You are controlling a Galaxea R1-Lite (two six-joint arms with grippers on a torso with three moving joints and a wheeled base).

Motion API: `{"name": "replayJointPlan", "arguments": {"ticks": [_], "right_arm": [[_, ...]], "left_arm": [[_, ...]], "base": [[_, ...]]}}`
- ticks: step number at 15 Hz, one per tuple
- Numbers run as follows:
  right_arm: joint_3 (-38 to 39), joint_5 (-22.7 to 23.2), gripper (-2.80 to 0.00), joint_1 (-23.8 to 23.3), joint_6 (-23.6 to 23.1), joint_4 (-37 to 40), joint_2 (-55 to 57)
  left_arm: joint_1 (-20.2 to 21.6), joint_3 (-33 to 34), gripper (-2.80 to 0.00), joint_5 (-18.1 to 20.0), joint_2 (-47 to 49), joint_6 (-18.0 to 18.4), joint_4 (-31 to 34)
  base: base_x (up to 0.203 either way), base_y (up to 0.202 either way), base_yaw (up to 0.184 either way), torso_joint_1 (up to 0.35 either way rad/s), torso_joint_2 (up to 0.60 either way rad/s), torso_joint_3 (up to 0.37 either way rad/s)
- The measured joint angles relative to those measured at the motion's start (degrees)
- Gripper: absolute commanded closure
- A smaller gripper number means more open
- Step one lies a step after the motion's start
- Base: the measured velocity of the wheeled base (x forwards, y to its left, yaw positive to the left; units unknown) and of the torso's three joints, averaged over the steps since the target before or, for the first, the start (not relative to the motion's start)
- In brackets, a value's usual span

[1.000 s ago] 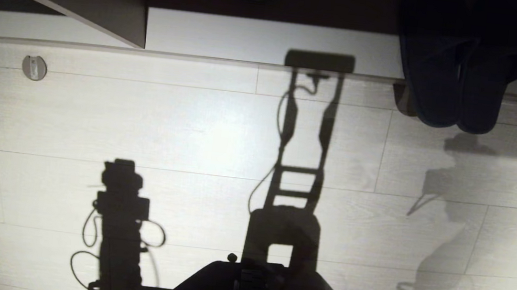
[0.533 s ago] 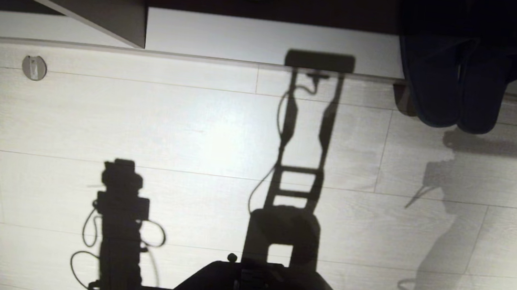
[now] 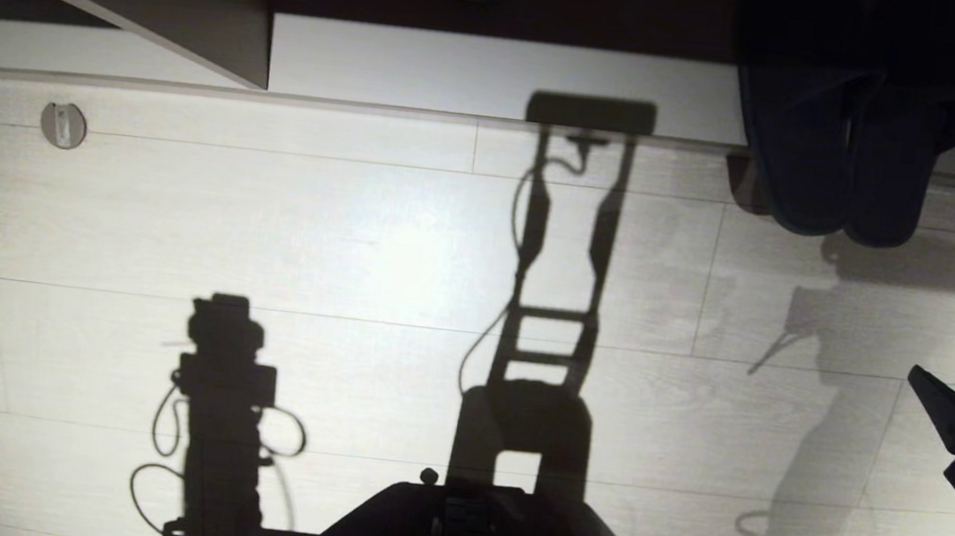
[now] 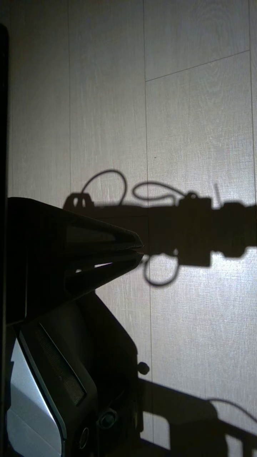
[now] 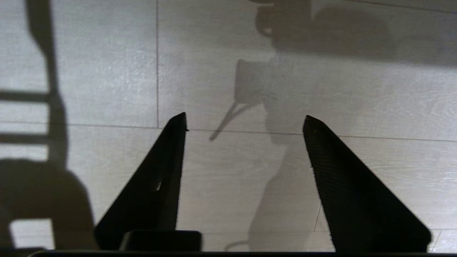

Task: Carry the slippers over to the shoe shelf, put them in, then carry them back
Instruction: Pick up the slippers in the shoe cabinet

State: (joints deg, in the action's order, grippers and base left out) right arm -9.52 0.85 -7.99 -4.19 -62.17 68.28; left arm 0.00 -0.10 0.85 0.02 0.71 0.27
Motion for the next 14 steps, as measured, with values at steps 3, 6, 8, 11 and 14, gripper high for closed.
{"name": "replayJointPlan", "arguments": {"ticks": [3, 6, 8, 11, 14], "right_arm": [[-1.85, -0.08, -2.8, -0.63, 0.16, -4.1, 4.4], [-2.91, -0.05, -2.8, -0.74, 0.34, -7.29, 7.79], [-3.68, -0.01, -2.8, -0.74, 0.85, -10.6, 10.16], [-5.42, -0.01, -2.8, -0.72, 1.2, -14.7, 13.57], [-7.14, 0.0, -2.8, -0.72, 1.2, -17.33, 16.5]], "left_arm": [[0.0, 0.0, 0.0, 0.0, 0.0, 0.0, 0.0], [0.0, 0.0, 0.0, 0.0, 0.0, -0.01, -0.02], [0.0, 0.0, 0.0, 0.02, 0.0, 0.0, 0.0], [0.0, 0.0, 0.0, 0.0, 0.0, 0.0, 0.0], [0.0, 0.0, 0.0, -0.01, 0.0, 0.0, -0.02]], "base": [[0.0, 0.0, 0.0, 0.0, 0.0, 0.0], [0.0, 0.0, 0.0, 0.0, 0.0, 0.0], [0.0, 0.0, 0.0, 0.0, 0.0, 0.0], [0.0, 0.0, 0.0, 0.0, 0.0, 0.0], [0.0, 0.0, 0.0, 0.0, 0.0, 0.0]]}}
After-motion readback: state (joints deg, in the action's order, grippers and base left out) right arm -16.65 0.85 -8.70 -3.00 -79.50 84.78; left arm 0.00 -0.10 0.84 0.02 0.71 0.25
